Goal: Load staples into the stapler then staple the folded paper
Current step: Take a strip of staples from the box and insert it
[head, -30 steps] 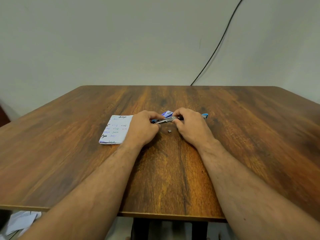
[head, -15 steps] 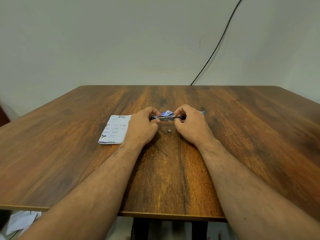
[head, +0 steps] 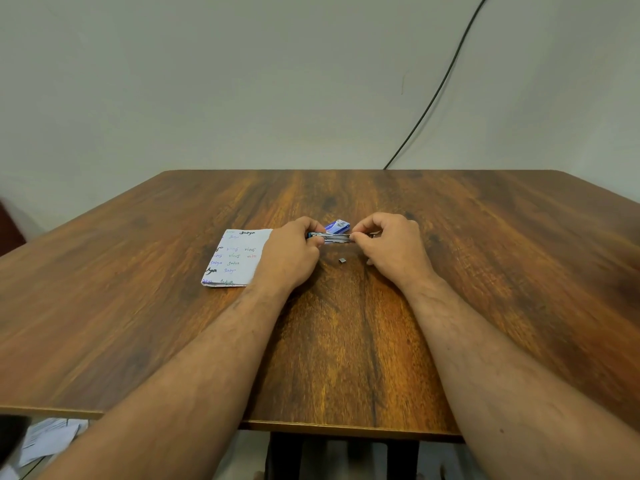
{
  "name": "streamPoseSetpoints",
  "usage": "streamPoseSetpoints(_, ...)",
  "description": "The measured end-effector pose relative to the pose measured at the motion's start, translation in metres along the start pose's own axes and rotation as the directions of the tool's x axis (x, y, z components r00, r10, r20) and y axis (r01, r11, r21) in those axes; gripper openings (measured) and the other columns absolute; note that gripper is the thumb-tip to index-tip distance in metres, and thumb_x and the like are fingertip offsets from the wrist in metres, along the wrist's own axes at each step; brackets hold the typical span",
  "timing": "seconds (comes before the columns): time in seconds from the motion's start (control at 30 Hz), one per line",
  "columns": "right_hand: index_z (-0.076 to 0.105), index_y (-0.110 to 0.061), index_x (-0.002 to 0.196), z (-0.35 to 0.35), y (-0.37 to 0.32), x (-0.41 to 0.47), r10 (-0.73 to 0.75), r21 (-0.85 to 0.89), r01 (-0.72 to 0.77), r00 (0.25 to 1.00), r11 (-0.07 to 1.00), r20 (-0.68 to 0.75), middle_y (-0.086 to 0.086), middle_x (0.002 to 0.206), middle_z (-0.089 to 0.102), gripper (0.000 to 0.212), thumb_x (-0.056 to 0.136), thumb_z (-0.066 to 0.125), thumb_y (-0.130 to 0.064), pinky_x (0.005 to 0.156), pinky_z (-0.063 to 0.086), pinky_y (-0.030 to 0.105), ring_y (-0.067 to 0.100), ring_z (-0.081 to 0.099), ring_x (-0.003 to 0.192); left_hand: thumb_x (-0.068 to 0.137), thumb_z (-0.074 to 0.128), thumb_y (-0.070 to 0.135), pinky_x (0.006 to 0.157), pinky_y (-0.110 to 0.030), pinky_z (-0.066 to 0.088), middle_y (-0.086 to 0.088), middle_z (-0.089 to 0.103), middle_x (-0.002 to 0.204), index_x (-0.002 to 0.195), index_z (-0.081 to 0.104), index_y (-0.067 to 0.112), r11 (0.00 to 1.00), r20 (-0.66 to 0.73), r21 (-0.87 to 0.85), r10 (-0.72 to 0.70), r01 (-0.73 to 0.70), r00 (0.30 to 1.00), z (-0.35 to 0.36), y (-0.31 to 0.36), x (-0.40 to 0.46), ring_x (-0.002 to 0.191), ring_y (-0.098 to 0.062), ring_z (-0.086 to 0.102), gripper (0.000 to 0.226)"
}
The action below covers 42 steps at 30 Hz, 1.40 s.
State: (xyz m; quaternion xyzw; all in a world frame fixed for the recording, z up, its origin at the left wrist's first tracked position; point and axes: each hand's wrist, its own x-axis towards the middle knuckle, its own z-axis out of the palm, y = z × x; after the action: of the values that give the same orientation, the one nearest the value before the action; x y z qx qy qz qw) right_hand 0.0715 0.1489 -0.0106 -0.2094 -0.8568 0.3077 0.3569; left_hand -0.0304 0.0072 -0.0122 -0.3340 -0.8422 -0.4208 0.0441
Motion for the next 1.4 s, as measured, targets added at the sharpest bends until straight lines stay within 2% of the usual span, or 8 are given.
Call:
streamPoseSetpoints(0.27, 0.072, -0.032, 0.08, 0.001, 0.0, 0.0, 0.028, 0.036, -0.028, 1.0, 0.999, -0.009, -0.011, 0.078, 0.072, 0.012, 0.087, 0.072, -0.023, 0.082, 0.061, 0.043, 0.012, 0.071, 0.077, 0.096, 0.059, 0.026, 0.095, -0.046, 0.048, 0.0, 0.074, 0.101, 0.098, 0.071, 0.033, 0.997, -0.006, 0.075, -0.01, 0.01, 1.0, 0.003, -0.002, 0.002, 0.102, -0.025, 0.062, 0.014)
streamPoseSetpoints(0.47, 0.078, -0.024, 0.093, -0.001, 0.0, 0.001, -0.005, 0.045, 0.005, 1.0, 0.999, -0.004, -0.017, 0.084, 0.068, 0.007, 0.088, 0.073, -0.021, 0.087, 0.057, 0.037, 0.004, 0.064, 0.082, 0.092, 0.064, 0.028, 0.087, -0.041, 0.052, 0.0, 0.074, 0.091, 0.095, 0.079, 0.031, 0.99, 0.027, 0.14, 0.02, -0.024, 0.999, 0.006, -0.008, 0.006, 0.097, -0.024, 0.062, 0.015)
streamPoseSetpoints(0.6, 0.075, -0.029, 0.108, -0.001, -0.002, 0.001, -0.019, 0.026, 0.018, 0.999, 1.0, 0.037, -0.02, 0.085, 0.063, 0.022, 0.088, 0.073, -0.02, 0.088, 0.054, 0.029, -0.001, 0.061, 0.085, 0.092, 0.064, 0.028, 0.088, -0.038, 0.051, 0.003, 0.074, 0.093, 0.104, 0.078, 0.033, 0.991, 0.031, 0.126, 0.034, -0.038, 0.999, 0.006, -0.009, 0.007, 0.097, -0.021, 0.062, 0.019)
streamPoseSetpoints(0.73, 0.072, -0.032, 0.115, -0.001, -0.003, -0.001, -0.027, -0.012, 0.028, 0.998, 1.0, 0.063, -0.016, 0.095, 0.064, 0.026, 0.09, 0.072, -0.022, 0.09, 0.053, 0.029, 0.001, 0.061, 0.093, 0.094, 0.062, 0.024, 0.09, -0.036, 0.049, -0.001, 0.074, 0.104, 0.117, 0.074, 0.029, 0.984, 0.029, 0.134, 0.111, -0.114, 0.993, 0.007, -0.007, 0.005, 0.101, -0.021, 0.063, 0.026)
streamPoseSetpoints(0.9, 0.07, -0.031, 0.117, -0.001, -0.004, -0.002, -0.059, -0.024, 0.06, 0.997, 0.998, 0.049, -0.013, 0.1, 0.064, 0.029, 0.088, 0.074, -0.027, 0.082, 0.048, 0.022, -0.002, 0.057, 0.088, 0.091, 0.054, 0.011, 0.095, -0.037, 0.045, -0.004, 0.068, 0.119, 0.127, 0.067, 0.021, 0.896, 0.074, 0.334, 0.284, -0.292, 0.956, 0.01, -0.002, -0.001, 0.112, -0.026, 0.055, 0.04)
streamPoseSetpoints(1.07, 0.068, -0.03, 0.094, -0.004, -0.007, -0.009, -0.167, -0.062, 0.163, 0.984, 0.985, -0.068, -0.014, 0.086, 0.049, 0.014, 0.082, 0.071, -0.024, 0.066, 0.038, 0.018, 0.003, 0.052, 0.076, 0.085, 0.057, 0.009, 0.098, -0.038, 0.041, -0.007, 0.065, 0.128, 0.135, 0.059, 0.014, 0.811, 0.12, 0.45, 0.361, -0.375, 0.925, 0.009, 0.005, -0.004, 0.119, -0.03, 0.056, 0.051)
streamPoseSetpoints(1.2, 0.069, -0.022, 0.077, -0.008, -0.01, -0.015, -0.217, -0.096, 0.219, 0.976, 0.971, 0.032, -0.012, 0.06, 0.054, 0.008, 0.078, 0.065, -0.015, 0.06, 0.045, 0.025, 0.005, 0.05, 0.056, 0.091, 0.047, 0.013, 0.119, -0.038, 0.023, -0.006, 0.048, 0.153, 0.147, 0.045, 0.013, 0.764, 0.142, 0.517, 0.367, -0.385, 0.919, 0.008, 0.006, -0.005, 0.147, -0.024, 0.035, 0.056)
streamPoseSetpoints(1.4, 0.078, -0.023, 0.092, -0.01, -0.014, -0.018, -0.201, -0.174, 0.241, 0.955, 0.955, 0.22, -0.017, 0.052, 0.05, 0.018, 0.081, 0.067, -0.014, 0.064, 0.039, 0.016, -0.001, 0.049, 0.053, 0.095, 0.041, 0.019, 0.126, -0.04, 0.006, -0.004, 0.028, 0.165, 0.155, 0.031, 0.017, 0.75, 0.18, 0.557, 0.31, -0.357, 0.934, 0.007, 0.007, -0.005, 0.155, -0.02, 0.013, 0.061)
